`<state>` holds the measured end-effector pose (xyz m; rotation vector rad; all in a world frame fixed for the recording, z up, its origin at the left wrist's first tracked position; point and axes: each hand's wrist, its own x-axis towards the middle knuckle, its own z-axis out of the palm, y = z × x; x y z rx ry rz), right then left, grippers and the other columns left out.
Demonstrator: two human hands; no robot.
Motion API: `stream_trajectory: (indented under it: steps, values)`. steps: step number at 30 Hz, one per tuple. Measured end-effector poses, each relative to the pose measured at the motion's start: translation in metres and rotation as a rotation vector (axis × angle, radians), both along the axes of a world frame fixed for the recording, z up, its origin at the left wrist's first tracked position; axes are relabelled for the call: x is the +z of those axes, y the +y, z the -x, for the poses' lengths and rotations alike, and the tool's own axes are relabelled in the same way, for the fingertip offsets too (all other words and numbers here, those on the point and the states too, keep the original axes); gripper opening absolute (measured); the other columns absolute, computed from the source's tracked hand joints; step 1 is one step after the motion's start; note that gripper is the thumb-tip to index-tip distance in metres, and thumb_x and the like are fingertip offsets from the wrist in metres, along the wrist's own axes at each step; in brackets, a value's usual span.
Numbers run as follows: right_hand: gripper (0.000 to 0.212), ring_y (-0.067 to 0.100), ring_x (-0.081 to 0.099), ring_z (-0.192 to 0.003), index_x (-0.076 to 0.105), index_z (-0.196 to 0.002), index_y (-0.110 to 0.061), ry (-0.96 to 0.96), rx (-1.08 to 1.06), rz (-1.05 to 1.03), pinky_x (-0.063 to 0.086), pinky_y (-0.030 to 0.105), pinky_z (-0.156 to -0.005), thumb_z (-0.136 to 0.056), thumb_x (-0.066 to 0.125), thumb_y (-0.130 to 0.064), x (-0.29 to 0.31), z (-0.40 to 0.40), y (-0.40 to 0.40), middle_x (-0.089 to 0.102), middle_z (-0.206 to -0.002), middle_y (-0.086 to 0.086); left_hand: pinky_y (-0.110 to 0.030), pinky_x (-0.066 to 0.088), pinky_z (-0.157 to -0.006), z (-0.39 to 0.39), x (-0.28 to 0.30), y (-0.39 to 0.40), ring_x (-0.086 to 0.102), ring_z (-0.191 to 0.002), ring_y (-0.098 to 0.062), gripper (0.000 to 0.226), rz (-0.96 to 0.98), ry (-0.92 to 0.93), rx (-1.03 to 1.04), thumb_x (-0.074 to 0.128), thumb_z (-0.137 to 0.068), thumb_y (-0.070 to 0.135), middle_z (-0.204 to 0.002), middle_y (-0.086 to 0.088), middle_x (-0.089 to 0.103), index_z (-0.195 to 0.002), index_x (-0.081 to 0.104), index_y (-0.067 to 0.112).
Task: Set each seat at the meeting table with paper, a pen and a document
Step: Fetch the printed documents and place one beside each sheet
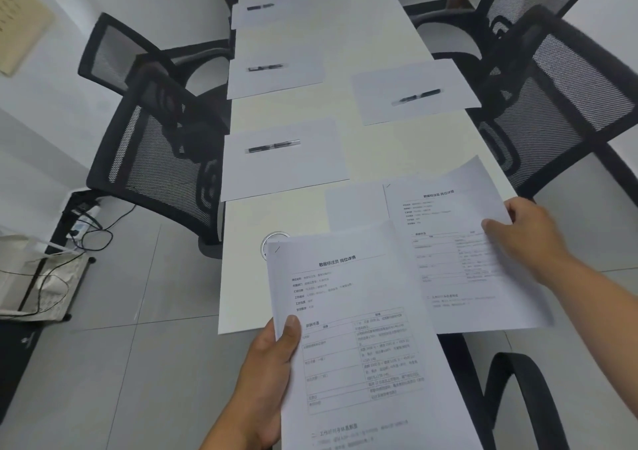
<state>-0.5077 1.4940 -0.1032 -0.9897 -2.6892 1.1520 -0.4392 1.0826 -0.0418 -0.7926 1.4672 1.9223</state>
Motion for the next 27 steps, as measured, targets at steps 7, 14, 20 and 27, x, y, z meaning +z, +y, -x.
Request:
stream_trajectory:
  steps: [7,14,20,27]
  values:
    - [0.017,0.032,0.063,-0.090,0.063,-0.105,-0.007,-0.038,0.000,-0.031,0.046,0.037,-0.070,-0.098,0.073,-0.018,-0.004,-0.001,-0.005,0.066,-0.096,0.005,-0.063,0.060,-0.096,0.001,0.002,0.008,0.079,-0.109,-0.045,0.031,-0.022,-0.005,-0.015,0.052,-0.112,0.030,-0.123,-0.019,0.080,-0.136,0.069,0.019]
    - [0.026,0.030,0.059,-0.095,0.062,-0.117,-0.003,-0.076,0.018,-0.128,0.047,0.037,-0.078,-0.096,0.074,-0.014,-0.007,0.004,-0.008,0.064,-0.107,0.008,-0.062,0.060,-0.097,-0.001,0.008,0.020,0.079,-0.107,-0.044,0.030,-0.014,0.020,-0.051,0.053,-0.111,0.030,-0.121,-0.018,0.081,-0.134,0.071,0.020]
    - [0.055,0.048,0.048,-0.127,0.061,-0.133,0.004,-0.163,0.012,-0.204,0.042,0.049,-0.109,-0.091,0.082,-0.024,-0.007,0.002,-0.004,0.052,-0.133,0.028,-0.060,0.061,-0.093,-0.002,0.015,0.028,0.079,-0.107,-0.044,0.031,-0.013,0.041,-0.056,0.054,-0.111,0.030,-0.122,-0.019,0.081,-0.134,0.071,0.019]
    - [0.027,0.026,0.067,-0.105,0.071,-0.114,-0.016,0.055,0.073,0.001,0.051,0.037,-0.084,-0.106,0.062,-0.040,0.059,-0.035,-0.041,0.071,-0.116,0.002,-0.052,0.067,-0.079,-0.005,0.040,0.037,0.081,-0.103,-0.041,0.031,-0.026,0.087,-0.065,0.053,-0.111,0.030,-0.119,-0.018,0.081,-0.133,0.071,0.017]
